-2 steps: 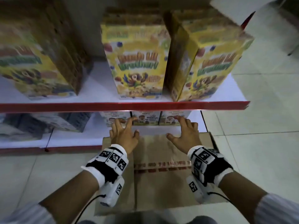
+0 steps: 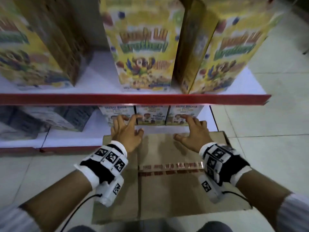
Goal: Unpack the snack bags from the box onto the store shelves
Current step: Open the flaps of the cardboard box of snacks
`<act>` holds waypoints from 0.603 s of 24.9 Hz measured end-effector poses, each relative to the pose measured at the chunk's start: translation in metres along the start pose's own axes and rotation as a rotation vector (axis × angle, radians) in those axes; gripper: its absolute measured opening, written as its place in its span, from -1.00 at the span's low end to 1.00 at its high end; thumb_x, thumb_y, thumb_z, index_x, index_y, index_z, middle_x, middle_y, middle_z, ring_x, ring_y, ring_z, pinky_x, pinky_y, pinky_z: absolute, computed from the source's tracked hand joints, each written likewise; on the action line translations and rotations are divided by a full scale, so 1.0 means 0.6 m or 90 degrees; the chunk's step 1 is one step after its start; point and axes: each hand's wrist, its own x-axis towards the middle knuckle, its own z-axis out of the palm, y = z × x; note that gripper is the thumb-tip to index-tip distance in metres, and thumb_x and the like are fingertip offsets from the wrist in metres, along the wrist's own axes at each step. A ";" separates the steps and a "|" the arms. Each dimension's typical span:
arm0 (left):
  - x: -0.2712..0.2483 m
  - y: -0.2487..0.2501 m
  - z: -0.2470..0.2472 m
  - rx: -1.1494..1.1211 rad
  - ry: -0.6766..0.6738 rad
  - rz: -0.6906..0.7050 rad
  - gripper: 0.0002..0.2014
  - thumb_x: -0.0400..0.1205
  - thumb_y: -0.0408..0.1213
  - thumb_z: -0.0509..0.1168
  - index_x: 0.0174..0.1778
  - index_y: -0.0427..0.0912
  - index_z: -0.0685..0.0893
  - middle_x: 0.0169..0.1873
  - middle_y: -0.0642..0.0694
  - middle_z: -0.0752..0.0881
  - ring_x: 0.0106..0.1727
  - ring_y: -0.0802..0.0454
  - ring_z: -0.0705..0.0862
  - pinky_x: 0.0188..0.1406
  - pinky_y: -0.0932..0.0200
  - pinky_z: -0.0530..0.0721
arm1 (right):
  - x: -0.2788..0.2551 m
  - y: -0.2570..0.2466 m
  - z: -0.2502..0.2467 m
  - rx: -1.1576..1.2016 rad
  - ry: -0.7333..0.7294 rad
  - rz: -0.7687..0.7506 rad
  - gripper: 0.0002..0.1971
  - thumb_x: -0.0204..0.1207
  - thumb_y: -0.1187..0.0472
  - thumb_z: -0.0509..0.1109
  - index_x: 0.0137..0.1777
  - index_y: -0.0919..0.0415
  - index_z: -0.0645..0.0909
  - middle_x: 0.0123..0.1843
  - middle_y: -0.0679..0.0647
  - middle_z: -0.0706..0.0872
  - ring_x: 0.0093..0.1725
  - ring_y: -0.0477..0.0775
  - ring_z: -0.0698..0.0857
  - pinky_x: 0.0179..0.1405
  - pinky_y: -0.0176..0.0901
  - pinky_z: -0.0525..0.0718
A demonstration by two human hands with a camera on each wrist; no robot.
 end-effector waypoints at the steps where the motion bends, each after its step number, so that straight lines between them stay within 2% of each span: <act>1: 0.009 -0.014 0.013 0.000 -0.006 0.013 -0.63 0.64 0.00 0.18 0.37 0.20 0.37 0.21 -0.14 0.28 0.37 -0.17 0.23 0.32 -0.07 0.27 | 0.014 0.010 0.013 -0.018 -0.022 -0.011 -0.29 0.44 -0.14 0.41 0.55 -0.14 0.20 0.50 0.10 0.41 0.40 0.27 0.30 0.37 0.12 0.39; 4: 0.015 -0.041 0.040 0.002 -0.008 0.027 -0.68 0.62 0.10 0.17 0.29 0.24 0.39 0.16 -0.11 0.24 0.37 -0.16 0.23 0.29 -0.08 0.25 | 0.034 0.023 0.039 -0.090 -0.029 -0.031 -0.28 0.44 -0.21 0.38 0.55 -0.18 0.17 0.51 0.07 0.42 0.47 0.30 0.29 0.40 0.16 0.37; 8: 0.000 -0.055 0.053 0.083 -0.066 0.054 -0.59 0.58 0.18 0.22 0.33 0.25 0.35 0.33 -0.12 0.16 0.45 -0.16 0.11 0.38 -0.11 0.21 | 0.034 0.037 0.044 -0.145 0.016 -0.075 -0.25 0.43 -0.27 0.37 0.58 -0.20 0.15 0.56 0.02 0.39 0.52 0.29 0.24 0.40 0.20 0.31; 11: -0.021 -0.055 0.060 0.150 -0.126 0.070 -0.42 0.52 0.28 0.25 0.44 0.28 0.27 0.47 -0.16 0.06 0.56 -0.23 -0.01 0.48 -0.18 0.13 | 0.028 0.054 0.044 -0.138 0.018 -0.085 -0.26 0.43 -0.25 0.38 0.58 -0.17 0.19 0.57 0.05 0.38 0.53 0.29 0.23 0.45 0.22 0.32; 13: -0.032 -0.056 0.063 0.201 -0.166 0.071 -0.24 0.48 0.32 0.27 0.55 0.28 0.12 0.56 -0.24 -0.03 0.61 -0.33 -0.06 0.54 -0.23 0.12 | 0.020 0.065 0.049 -0.123 0.009 -0.074 -0.27 0.44 -0.22 0.40 0.57 -0.16 0.21 0.57 0.07 0.38 0.53 0.32 0.22 0.46 0.23 0.32; 15: -0.038 -0.057 0.061 0.222 -0.181 0.073 -0.10 0.43 0.32 0.33 0.61 0.26 0.01 0.61 -0.27 -0.08 0.64 -0.34 -0.05 0.57 -0.22 0.14 | 0.012 0.073 0.056 -0.139 0.010 -0.072 -0.28 0.44 -0.20 0.41 0.56 -0.15 0.22 0.56 0.11 0.39 0.53 0.33 0.24 0.46 0.18 0.34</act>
